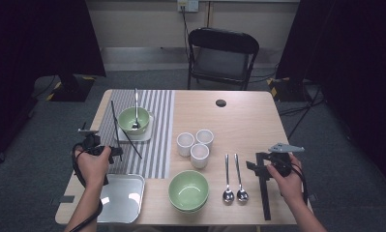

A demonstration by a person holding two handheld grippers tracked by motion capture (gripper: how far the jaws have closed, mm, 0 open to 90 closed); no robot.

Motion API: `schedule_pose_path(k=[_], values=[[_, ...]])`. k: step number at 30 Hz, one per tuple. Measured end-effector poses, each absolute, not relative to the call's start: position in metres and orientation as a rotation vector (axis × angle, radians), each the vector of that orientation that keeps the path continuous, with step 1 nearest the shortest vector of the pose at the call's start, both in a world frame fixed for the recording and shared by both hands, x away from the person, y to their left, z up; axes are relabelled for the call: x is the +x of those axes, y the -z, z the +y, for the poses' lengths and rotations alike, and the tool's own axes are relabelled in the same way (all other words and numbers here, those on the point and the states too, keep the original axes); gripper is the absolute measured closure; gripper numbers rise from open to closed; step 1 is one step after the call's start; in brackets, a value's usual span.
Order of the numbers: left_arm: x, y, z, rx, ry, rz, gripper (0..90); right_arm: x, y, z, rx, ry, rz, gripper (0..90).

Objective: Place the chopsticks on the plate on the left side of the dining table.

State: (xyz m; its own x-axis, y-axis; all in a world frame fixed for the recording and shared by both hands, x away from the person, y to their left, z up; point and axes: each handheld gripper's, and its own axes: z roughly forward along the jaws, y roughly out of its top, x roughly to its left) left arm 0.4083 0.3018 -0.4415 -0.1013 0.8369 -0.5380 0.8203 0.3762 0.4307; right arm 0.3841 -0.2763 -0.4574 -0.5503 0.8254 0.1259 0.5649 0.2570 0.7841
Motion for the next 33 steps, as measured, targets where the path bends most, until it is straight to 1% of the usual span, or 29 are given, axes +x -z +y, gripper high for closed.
schedule_pose_path(k=[9,18,33], values=[[0.416,0.45,0.305,1.43,-0.031,1.944,86.9,0.384,0.459,-0.277,1.284,-1.194,2.226,23.1],[0.425,0.461,0.308,1.365,0.002,2.026,86.9,0.384,0.458,-0.28,1.296,-1.216,2.21,23.0],[0.424,0.466,0.304,1.375,0.025,2.067,86.6,0.384,0.457,-0.281,1.286,-1.23,2.202,22.9]])
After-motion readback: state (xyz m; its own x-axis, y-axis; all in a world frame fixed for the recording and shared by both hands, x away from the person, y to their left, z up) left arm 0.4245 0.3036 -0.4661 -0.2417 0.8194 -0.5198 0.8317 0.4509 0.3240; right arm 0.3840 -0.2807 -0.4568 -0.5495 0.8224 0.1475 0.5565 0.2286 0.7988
